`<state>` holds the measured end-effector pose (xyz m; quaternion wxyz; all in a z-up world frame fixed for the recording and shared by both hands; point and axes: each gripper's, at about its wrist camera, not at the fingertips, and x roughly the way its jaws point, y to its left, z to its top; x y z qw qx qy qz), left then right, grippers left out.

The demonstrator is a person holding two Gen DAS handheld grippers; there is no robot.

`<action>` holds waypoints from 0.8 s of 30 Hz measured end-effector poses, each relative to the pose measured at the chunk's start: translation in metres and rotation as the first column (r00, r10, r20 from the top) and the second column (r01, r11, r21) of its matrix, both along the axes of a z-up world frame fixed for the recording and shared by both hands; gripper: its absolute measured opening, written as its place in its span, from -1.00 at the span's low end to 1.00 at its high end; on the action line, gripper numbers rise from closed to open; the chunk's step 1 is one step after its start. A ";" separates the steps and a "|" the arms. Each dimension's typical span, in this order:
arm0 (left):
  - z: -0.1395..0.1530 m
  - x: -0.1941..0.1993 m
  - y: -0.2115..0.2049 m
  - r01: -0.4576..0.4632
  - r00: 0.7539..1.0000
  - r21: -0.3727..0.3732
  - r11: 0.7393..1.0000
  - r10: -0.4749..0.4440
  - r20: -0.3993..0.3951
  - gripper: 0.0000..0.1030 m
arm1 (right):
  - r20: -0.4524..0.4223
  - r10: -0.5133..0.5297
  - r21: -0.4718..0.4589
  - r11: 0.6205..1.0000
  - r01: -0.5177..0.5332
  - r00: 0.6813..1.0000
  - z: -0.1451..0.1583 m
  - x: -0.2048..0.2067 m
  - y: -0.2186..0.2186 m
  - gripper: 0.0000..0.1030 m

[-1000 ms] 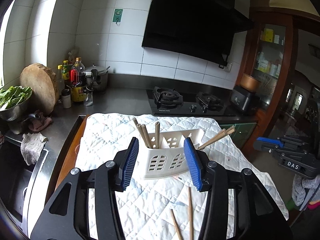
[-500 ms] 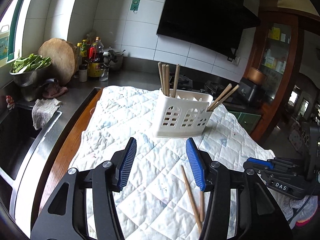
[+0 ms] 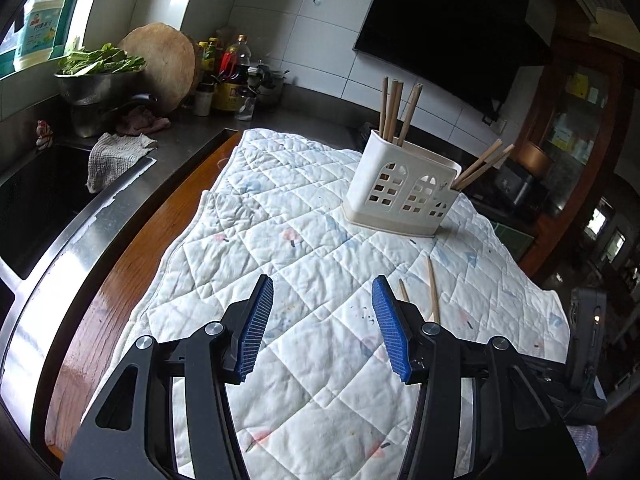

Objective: Organize utensils
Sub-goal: 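Move both tools back toward the last two loose chopsticks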

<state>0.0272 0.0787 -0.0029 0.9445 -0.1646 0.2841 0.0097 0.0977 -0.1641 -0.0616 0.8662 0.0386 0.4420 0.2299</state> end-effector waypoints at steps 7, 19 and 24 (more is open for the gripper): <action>-0.014 -0.005 0.009 -0.014 1.000 -0.020 1.000 0.014 -0.022 0.01 | -0.012 -0.052 -0.029 0.998 0.052 0.999 -0.016 0.004 0.007 -0.71; -0.029 -0.006 0.008 -0.015 0.998 -0.028 0.999 0.014 -0.056 0.01 | 0.046 -0.107 -0.106 0.988 0.111 0.993 -0.019 -0.001 0.020 -0.78; -0.032 -0.005 0.006 -0.015 0.998 -0.026 1.000 0.013 -0.067 0.01 | 0.053 -0.120 -0.095 0.988 0.124 0.991 -0.019 -0.002 0.015 -0.84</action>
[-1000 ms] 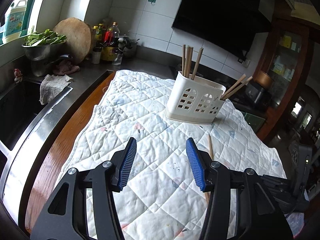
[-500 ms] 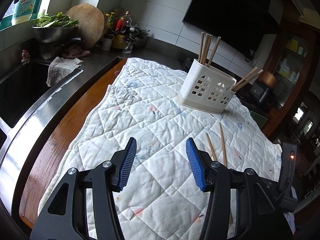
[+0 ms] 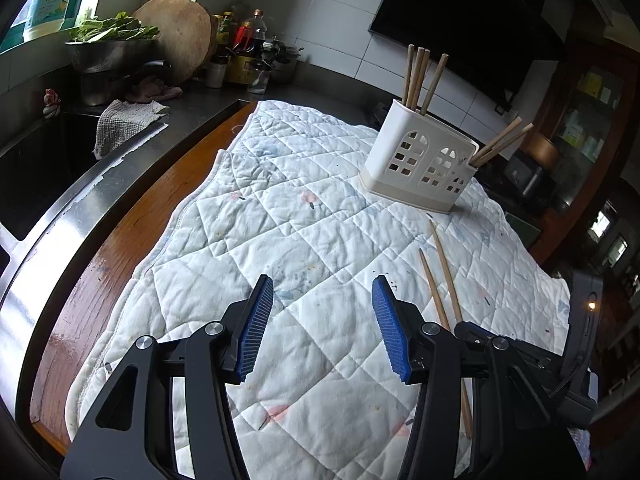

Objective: Organize utensils
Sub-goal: 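Move both tools back toward the last two loose chopsticks, then close the left tool on a chopstick while the right tool grasps the other chopstick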

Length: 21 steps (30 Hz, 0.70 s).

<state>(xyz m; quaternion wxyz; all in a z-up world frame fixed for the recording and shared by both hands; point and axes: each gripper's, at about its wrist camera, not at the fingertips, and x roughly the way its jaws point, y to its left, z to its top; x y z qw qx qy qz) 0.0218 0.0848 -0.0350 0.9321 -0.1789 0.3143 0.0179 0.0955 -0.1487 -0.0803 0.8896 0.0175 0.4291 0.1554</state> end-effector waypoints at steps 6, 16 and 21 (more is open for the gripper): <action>-0.005 0.004 -0.009 0.032 0.999 -0.011 0.999 -0.032 -0.020 0.01 | 0.027 0.003 0.002 1.000 -0.003 1.000 0.003 -0.007 -0.013 -0.87; -0.020 0.001 -0.053 0.141 0.989 -0.015 0.990 -0.141 -0.050 0.01 | 0.115 0.038 0.025 0.999 -0.041 0.993 0.028 -0.032 -0.050 -0.87; -0.031 -0.001 -0.090 0.220 0.972 -0.021 0.975 -0.221 -0.076 -0.02 | 0.160 0.047 0.033 0.998 -0.053 0.986 0.044 -0.042 -0.068 -0.87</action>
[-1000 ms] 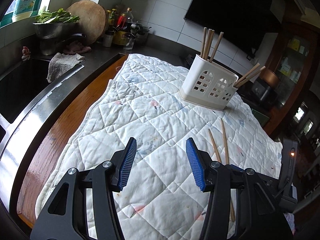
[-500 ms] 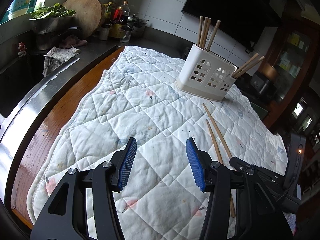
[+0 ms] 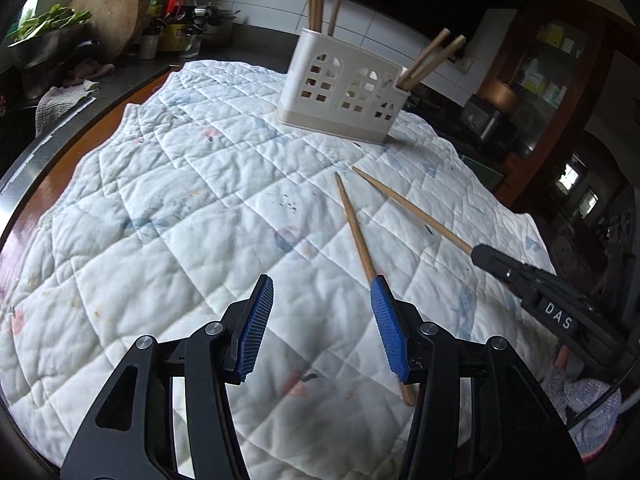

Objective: Organize utensils
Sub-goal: 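Close the left tool on a chopstick while the right tool grasps the other chopstick, then raise the left tool's chopstick into the holder while the right tool inserts its chopstick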

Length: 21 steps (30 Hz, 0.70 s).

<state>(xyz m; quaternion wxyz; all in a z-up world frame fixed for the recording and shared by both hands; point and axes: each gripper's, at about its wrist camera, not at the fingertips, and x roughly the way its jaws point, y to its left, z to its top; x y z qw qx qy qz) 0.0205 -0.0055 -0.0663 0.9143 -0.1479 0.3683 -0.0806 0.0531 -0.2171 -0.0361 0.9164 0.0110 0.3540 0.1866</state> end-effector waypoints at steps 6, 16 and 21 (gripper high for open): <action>-0.015 0.003 -0.033 0.049 0.998 0.010 0.999 -0.049 -0.042 -0.23 | 0.042 -0.004 -0.006 1.000 0.004 0.999 0.013 -0.008 -0.016 -0.87; -0.023 0.005 -0.053 0.030 0.998 0.039 0.999 -0.028 -0.053 -0.62 | 0.063 -0.007 0.001 1.000 0.007 0.998 0.021 -0.011 -0.029 -0.87; -0.022 0.002 -0.061 0.014 0.999 0.118 0.993 -0.009 -0.041 -0.82 | 0.065 -0.007 0.000 1.000 0.007 0.998 0.021 -0.011 -0.029 -0.87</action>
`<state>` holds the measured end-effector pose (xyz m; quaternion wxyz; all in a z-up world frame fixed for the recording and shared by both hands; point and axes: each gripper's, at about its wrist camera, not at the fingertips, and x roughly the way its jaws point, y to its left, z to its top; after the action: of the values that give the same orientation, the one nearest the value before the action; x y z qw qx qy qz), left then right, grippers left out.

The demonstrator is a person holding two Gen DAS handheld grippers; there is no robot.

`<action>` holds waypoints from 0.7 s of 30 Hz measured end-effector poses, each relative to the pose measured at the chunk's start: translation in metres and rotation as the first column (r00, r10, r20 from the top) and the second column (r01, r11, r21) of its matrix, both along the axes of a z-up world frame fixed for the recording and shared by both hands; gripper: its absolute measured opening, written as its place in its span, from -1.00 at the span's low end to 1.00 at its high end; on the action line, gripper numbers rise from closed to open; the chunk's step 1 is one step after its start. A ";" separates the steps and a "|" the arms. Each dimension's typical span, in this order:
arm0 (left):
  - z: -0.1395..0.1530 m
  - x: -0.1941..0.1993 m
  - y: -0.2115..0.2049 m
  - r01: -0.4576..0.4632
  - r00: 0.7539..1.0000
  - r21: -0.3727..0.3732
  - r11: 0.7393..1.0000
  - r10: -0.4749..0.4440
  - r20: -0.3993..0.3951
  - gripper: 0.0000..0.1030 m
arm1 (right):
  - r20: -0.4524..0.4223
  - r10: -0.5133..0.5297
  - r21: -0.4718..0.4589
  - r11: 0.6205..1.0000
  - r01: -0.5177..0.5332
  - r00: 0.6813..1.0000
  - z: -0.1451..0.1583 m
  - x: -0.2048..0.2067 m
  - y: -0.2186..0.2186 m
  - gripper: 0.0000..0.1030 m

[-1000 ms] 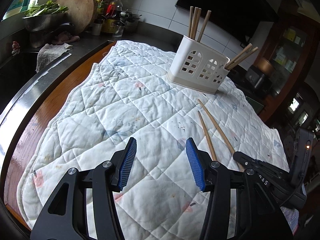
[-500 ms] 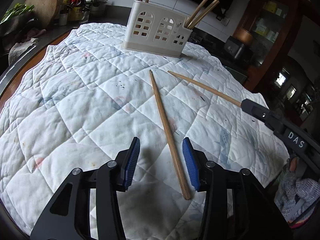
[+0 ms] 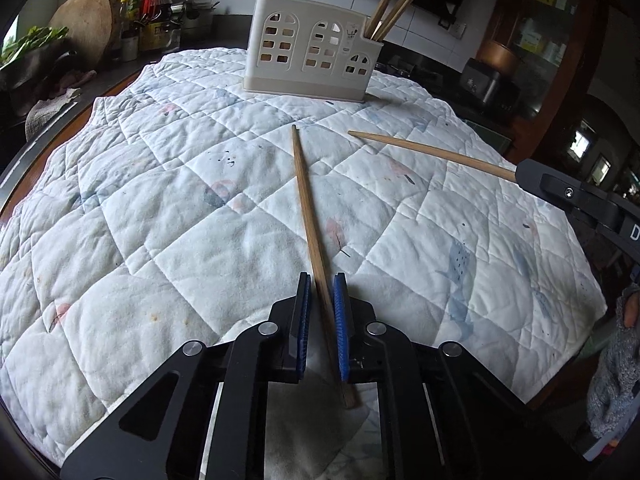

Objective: Organize utensils
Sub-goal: 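Raise the left tool's chopstick into the holder while the right tool inserts its chopstick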

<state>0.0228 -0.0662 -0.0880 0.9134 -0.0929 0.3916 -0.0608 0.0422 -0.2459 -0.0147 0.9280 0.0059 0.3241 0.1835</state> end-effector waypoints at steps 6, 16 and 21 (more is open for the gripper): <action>0.014 -0.002 0.008 0.006 1.000 -0.022 1.000 -0.006 0.014 -0.89 | 0.031 0.005 -0.003 1.000 -0.005 1.000 0.012 -0.002 -0.004 -0.87; 0.076 0.000 0.037 0.001 0.988 -0.071 0.997 0.011 0.156 -0.90 | 0.073 0.031 0.005 1.000 -0.031 0.997 0.046 0.009 -0.011 -0.87; 0.100 0.011 0.044 0.025 0.980 -0.080 0.996 -0.009 0.201 -0.90 | 0.066 0.071 0.014 0.997 -0.072 0.995 0.065 0.022 -0.011 -0.87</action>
<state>0.0339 -0.0219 0.0117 0.9430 -0.1205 0.2957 -0.0937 0.0643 -0.2569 0.0499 0.9310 -0.0041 0.2918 0.2194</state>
